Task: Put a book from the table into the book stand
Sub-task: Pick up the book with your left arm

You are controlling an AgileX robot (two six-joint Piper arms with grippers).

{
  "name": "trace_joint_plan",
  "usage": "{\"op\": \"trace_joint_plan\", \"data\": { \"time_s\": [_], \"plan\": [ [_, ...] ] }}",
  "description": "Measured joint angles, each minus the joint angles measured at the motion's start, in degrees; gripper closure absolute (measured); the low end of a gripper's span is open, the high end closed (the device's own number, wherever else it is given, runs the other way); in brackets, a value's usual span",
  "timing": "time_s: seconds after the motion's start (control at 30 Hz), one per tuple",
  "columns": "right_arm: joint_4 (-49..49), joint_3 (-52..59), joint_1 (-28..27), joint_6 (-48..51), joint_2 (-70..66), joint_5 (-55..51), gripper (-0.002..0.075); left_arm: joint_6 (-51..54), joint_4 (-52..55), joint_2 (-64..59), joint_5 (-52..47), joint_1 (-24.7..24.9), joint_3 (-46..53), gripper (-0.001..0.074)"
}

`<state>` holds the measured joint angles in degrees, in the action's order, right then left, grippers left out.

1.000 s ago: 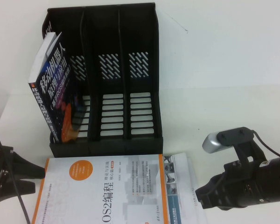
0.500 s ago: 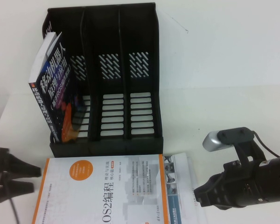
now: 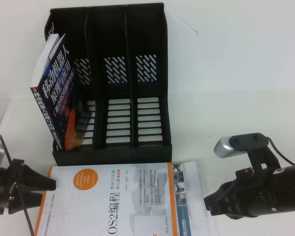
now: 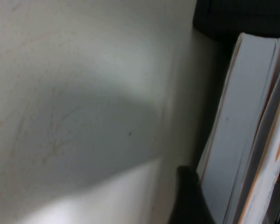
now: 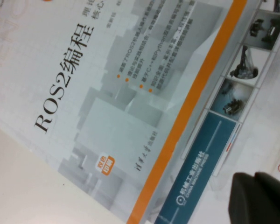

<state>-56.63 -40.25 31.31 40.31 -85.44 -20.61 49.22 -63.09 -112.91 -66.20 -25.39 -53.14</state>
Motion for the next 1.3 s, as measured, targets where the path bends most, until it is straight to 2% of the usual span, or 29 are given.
{"op": "trace_joint_plan", "data": {
  "time_s": [0.43, 0.5, 0.57, 0.7, 0.73, 1.07, 1.3],
  "plan": [
    [0.0, 0.0, 0.0, 0.0, 0.0, 0.2, 0.0722, 0.0, -2.0, -2.9, 0.1, 0.1, 0.1, 0.0323],
    [0.0, 0.0, 0.0, 0.0, 0.0, 0.2, 0.0722, -0.1, -2.5, -2.9, 0.1, 0.5, 0.5, 0.0341],
    [0.0, 0.0, 0.0, 0.0, 0.0, 0.5, 0.0722, -0.4, -2.8, -2.9, 0.1, 1.0, 0.6, 0.04],
    [0.0, 0.0, 0.0, 0.0, 0.0, 1.0, 0.0722, -0.7, -3.2, -3.0, -0.3, 1.4, 0.6, 0.0601],
    [0.0, 0.0, 0.0, 0.0, 0.0, 1.1, 0.0722, -1.0, -3.4, -3.0, -0.6, 1.4, 0.6, 0.0619],
    [0.0, 0.0, 0.0, 0.0, -4.8, 1.7, 0.0722, -1.8, -3.2, -0.5, -0.6, 1.7, 0.6, 0.0619],
    [-0.5, 0.0, 0.0, 0.0, -6.1, 1.7, 0.0722, -4.7, -0.3, 12.4, -0.5, 1.8, 1.2, 0.0626]
  ]
}}
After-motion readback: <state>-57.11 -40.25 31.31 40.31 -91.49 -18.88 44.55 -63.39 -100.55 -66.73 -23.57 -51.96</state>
